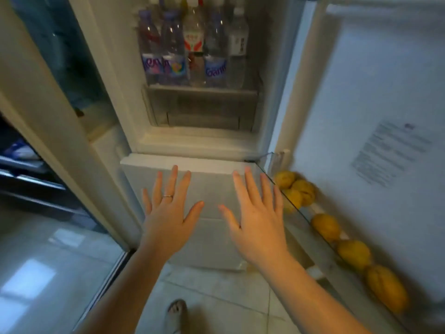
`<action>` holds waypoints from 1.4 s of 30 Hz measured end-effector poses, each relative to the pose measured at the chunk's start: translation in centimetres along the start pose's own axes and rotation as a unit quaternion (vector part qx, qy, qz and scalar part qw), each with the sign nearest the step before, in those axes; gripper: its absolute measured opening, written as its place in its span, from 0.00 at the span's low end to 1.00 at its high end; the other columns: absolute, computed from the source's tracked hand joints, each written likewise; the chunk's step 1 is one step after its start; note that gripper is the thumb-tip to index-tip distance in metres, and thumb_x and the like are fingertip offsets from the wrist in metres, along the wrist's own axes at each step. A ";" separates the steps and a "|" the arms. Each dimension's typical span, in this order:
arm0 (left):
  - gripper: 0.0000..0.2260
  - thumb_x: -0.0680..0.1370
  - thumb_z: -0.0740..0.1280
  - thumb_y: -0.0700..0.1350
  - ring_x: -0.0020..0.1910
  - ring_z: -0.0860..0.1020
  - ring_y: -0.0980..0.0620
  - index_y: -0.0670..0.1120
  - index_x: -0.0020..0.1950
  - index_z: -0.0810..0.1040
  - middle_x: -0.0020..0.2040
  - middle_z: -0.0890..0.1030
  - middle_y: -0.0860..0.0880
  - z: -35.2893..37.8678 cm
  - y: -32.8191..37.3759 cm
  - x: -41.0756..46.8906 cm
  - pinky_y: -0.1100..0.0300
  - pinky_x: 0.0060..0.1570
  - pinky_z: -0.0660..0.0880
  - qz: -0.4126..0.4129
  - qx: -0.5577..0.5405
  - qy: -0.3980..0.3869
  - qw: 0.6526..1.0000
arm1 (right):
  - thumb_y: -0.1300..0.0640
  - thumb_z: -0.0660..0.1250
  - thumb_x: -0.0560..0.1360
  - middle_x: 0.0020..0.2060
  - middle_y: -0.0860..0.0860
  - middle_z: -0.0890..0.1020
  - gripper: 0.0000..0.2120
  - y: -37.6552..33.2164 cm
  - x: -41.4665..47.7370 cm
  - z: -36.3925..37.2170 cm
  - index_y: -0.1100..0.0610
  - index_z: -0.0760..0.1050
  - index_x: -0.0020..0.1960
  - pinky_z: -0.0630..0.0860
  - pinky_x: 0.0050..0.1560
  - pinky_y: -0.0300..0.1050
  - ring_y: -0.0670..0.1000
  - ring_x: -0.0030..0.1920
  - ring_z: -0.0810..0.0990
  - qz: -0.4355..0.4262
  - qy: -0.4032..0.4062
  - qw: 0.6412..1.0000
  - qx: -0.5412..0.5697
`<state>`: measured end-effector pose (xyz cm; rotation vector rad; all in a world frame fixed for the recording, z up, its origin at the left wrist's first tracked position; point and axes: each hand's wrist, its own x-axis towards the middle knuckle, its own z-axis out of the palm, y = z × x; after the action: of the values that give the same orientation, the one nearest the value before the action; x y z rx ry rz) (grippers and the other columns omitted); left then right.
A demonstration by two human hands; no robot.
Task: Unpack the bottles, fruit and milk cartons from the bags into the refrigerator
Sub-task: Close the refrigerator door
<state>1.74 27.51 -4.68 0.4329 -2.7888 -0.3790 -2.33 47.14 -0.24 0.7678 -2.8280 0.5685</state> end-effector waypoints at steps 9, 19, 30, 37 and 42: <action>0.35 0.77 0.41 0.72 0.79 0.35 0.47 0.60 0.81 0.39 0.81 0.37 0.55 3.1 8.9 -16.7 0.38 0.76 0.40 -0.064 -0.019 -0.081 0.995 | 0.33 0.47 0.81 0.78 0.40 0.35 0.33 4.7 -14.9 -3.7 0.40 0.38 0.80 0.37 0.77 0.61 0.49 0.77 0.28 -0.051 -0.101 0.990 0.086; 0.36 0.76 0.41 0.73 0.80 0.38 0.50 0.60 0.81 0.45 0.82 0.43 0.56 5.9 18.1 -24.1 0.42 0.77 0.41 -0.009 -0.102 -0.157 0.982 | 0.37 0.51 0.82 0.80 0.38 0.47 0.30 12.4 -26.5 -7.0 0.42 0.49 0.80 0.50 0.77 0.52 0.45 0.80 0.44 -0.044 -0.067 0.977 0.199; 0.32 0.81 0.57 0.64 0.80 0.48 0.58 0.62 0.80 0.47 0.81 0.49 0.61 7.4 27.7 -28.1 0.45 0.77 0.56 0.122 -0.258 -0.267 0.920 | 0.50 0.60 0.81 0.72 0.50 0.68 0.26 19.3 -33.1 -10.2 0.55 0.63 0.77 0.66 0.72 0.51 0.46 0.74 0.64 0.112 0.167 0.939 0.278; 0.31 0.82 0.62 0.57 0.78 0.54 0.60 0.57 0.81 0.50 0.80 0.55 0.59 6.7 32.0 -27.4 0.60 0.74 0.55 0.099 -0.353 -0.264 0.892 | 0.44 0.62 0.80 0.78 0.39 0.57 0.34 22.7 -31.7 -10.5 0.42 0.47 0.80 0.60 0.76 0.57 0.42 0.77 0.57 0.213 0.096 0.903 0.360; 0.30 0.82 0.62 0.56 0.77 0.55 0.61 0.58 0.81 0.52 0.79 0.58 0.59 5.9 32.6 -27.0 0.59 0.72 0.57 0.076 -0.398 -0.261 0.876 | 0.48 0.63 0.81 0.74 0.37 0.62 0.32 22.5 -31.5 -10.3 0.42 0.52 0.79 0.65 0.74 0.52 0.41 0.74 0.63 0.219 0.092 0.892 0.386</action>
<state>16.23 67.67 -6.92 -0.1142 -2.7552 -1.7233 13.62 83.52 -5.65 0.1077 -2.5428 1.7856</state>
